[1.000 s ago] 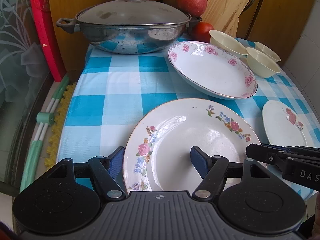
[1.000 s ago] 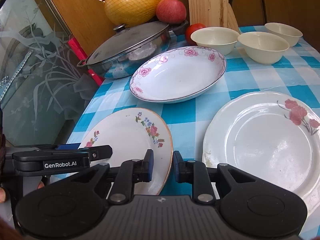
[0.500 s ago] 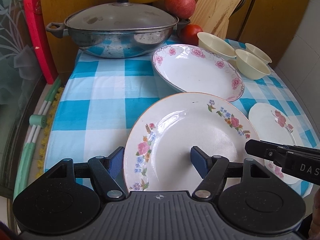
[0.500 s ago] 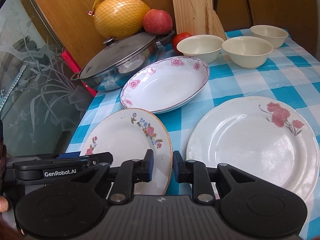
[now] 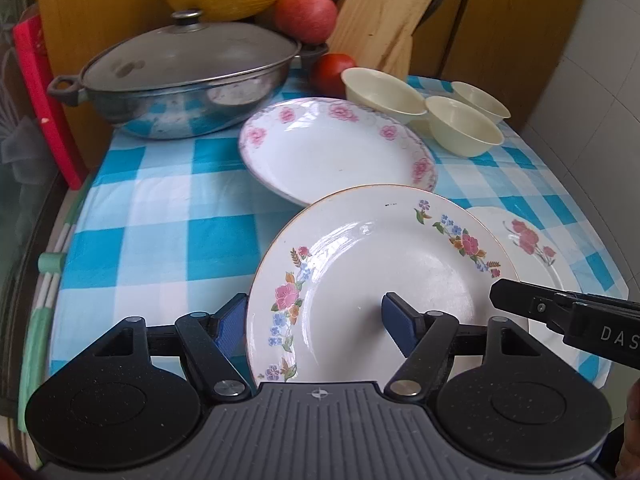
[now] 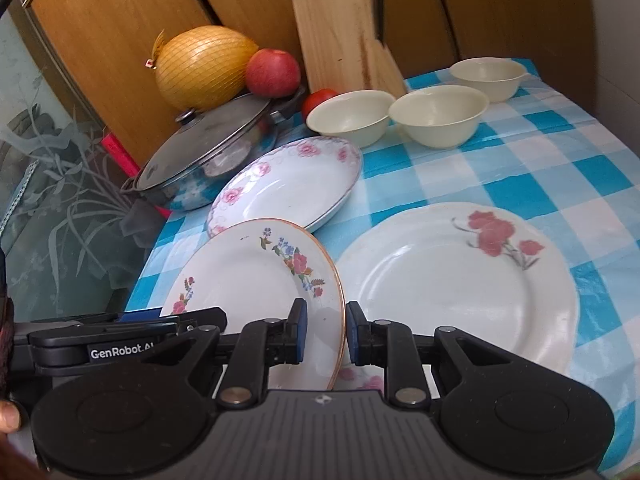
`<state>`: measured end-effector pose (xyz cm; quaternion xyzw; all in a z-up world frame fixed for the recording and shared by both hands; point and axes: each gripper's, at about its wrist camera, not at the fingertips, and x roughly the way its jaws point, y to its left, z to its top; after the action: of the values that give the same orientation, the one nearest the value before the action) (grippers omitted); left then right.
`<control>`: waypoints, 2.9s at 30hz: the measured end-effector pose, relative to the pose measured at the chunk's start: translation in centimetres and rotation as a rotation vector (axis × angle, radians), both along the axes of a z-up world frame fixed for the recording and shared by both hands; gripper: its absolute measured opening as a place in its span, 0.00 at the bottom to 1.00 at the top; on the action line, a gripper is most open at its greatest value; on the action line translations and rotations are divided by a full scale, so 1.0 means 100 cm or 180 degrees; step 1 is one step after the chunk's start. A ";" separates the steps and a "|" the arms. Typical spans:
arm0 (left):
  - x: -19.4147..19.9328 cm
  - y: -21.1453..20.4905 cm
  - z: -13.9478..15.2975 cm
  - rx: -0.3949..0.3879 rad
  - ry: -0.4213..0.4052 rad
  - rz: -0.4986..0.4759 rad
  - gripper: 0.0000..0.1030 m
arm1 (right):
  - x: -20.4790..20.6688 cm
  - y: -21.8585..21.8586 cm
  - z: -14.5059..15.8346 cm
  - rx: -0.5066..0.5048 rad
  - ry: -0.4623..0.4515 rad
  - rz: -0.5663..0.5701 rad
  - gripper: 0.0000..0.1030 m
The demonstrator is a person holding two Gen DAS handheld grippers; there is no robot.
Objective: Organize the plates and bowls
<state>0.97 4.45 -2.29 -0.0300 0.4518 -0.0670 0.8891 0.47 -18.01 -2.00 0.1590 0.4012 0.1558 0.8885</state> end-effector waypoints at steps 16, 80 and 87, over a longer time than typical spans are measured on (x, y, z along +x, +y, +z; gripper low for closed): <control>0.021 -0.070 -0.001 -0.0002 -0.0005 -0.0376 0.76 | -0.007 -0.068 -0.002 0.0083 0.0008 -0.0476 0.20; 0.043 -0.114 -0.026 -0.0063 0.0294 -0.0755 0.77 | 0.015 -0.093 -0.023 -0.0342 0.0191 -0.0805 0.31; 0.035 -0.107 -0.025 -0.0031 0.0292 -0.0763 0.77 | 0.012 -0.082 -0.022 -0.0428 0.0148 -0.0693 0.31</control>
<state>4.52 -6.22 -4.78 0.0169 0.4919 -0.1736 0.8530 1.68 -26.19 -4.21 0.1452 0.4116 0.0274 0.8993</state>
